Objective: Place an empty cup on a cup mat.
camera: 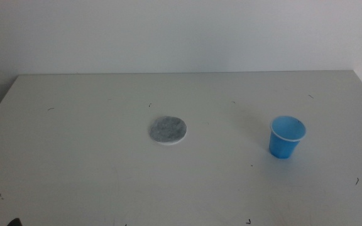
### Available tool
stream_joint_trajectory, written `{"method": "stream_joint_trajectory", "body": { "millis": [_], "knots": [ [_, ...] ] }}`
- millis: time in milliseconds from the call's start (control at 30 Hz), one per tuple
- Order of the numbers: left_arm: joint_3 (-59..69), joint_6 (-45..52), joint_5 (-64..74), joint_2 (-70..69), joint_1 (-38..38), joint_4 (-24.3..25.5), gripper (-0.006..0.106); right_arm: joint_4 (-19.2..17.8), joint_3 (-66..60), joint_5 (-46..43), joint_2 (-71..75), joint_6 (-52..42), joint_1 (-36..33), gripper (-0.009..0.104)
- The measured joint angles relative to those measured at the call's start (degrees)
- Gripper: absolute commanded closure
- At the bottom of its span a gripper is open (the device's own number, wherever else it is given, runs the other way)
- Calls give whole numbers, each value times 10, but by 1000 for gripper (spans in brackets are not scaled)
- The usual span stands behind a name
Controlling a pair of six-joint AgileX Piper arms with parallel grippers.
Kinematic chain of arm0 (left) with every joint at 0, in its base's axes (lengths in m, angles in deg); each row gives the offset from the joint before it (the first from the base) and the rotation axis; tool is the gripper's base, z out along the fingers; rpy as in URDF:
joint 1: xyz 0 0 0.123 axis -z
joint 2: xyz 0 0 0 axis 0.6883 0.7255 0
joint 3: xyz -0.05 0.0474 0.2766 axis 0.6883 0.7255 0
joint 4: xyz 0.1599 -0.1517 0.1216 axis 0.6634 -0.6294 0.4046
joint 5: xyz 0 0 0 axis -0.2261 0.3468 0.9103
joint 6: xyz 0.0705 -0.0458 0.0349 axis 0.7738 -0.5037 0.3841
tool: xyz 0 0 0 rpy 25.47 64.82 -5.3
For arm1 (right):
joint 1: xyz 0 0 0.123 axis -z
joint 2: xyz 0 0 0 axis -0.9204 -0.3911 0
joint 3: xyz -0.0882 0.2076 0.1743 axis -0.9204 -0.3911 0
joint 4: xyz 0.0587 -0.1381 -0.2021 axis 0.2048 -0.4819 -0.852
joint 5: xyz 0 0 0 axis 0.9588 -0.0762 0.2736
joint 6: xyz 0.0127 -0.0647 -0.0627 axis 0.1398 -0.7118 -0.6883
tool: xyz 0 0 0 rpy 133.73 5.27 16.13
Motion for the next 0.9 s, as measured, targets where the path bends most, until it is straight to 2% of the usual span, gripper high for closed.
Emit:
{"method": "stream_joint_trajectory", "body": {
  "millis": [200, 367, 900],
  "knots": [
    [0, 0, 0, 0, 0, 0, -5, 6, 9, 6, 0, 0, 0, 24],
    [0, 0, 0, 0, 0, 0, -5, 6, 62, 7, -22, 0, 0, 24],
    [0, 0, 0, 0, 0, 0, -5, 3, 330, 45, -303, 0, 0, 24]
  ]
}}
